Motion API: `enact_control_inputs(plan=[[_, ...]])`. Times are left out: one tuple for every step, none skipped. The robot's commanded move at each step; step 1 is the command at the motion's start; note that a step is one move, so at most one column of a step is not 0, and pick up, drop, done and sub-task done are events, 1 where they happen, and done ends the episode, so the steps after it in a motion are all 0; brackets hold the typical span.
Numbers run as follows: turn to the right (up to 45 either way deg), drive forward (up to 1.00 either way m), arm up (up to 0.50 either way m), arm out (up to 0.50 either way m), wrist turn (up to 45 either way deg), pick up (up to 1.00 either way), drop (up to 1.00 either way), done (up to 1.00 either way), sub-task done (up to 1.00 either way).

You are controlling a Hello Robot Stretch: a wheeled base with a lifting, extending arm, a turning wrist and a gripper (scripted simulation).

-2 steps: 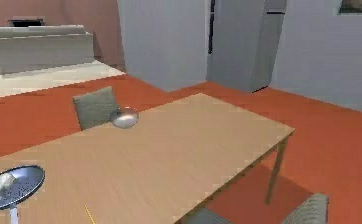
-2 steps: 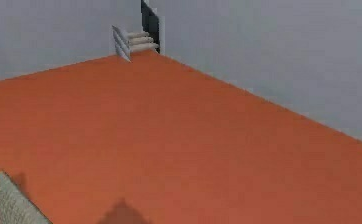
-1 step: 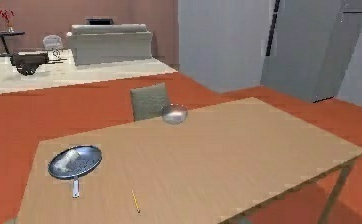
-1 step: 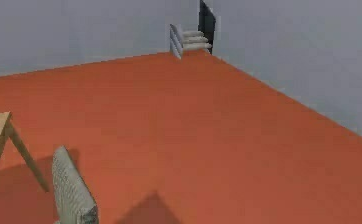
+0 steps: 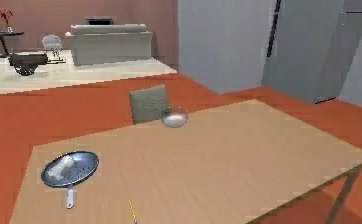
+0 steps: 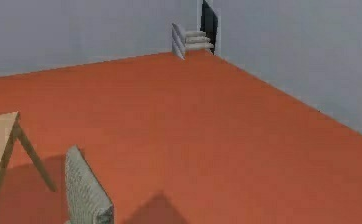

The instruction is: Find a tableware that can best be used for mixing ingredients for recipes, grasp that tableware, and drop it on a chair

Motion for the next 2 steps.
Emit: enact_control_inputs(plan=[[-45.0,0.00,0.00,0.00,0.0,0.00,0.00,0.00,0.00],[-42.0,0.00,0.00,0.00,0.0,0.00,0.00,0.00,0.00]])
